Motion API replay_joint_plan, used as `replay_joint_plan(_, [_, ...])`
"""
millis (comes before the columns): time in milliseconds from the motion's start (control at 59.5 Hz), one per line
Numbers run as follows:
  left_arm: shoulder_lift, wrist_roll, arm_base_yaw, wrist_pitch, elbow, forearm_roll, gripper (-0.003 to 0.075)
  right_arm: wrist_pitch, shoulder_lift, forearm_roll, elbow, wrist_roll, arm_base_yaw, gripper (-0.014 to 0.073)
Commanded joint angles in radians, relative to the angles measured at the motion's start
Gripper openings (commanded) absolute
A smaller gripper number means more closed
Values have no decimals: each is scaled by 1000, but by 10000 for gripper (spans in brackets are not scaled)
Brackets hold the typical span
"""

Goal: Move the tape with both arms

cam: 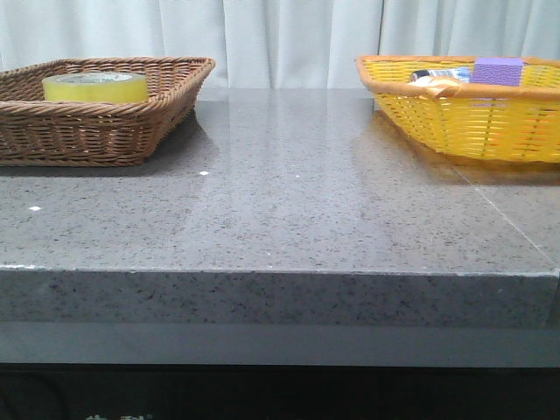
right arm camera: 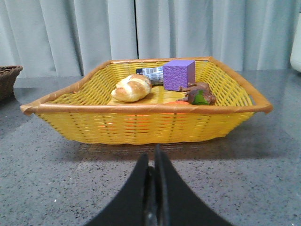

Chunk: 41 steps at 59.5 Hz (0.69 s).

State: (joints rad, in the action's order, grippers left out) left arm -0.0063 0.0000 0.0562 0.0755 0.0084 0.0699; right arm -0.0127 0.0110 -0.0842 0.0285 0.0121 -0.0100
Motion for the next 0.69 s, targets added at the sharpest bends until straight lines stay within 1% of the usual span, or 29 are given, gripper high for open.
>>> replay_joint_plan(0, [-17, -9, 1, -75, 39, 10, -20, -68, 26, 10, -26, 2, 15, -68])
replay_joint_plan(134, [-17, -9, 1, -75, 39, 10, -20, -67, 26, 10, -26, 2, 32, -68])
replay_joint_plan(672, [-17, -9, 1, -75, 39, 10, -20, -66, 26, 10, -26, 2, 32, -68])
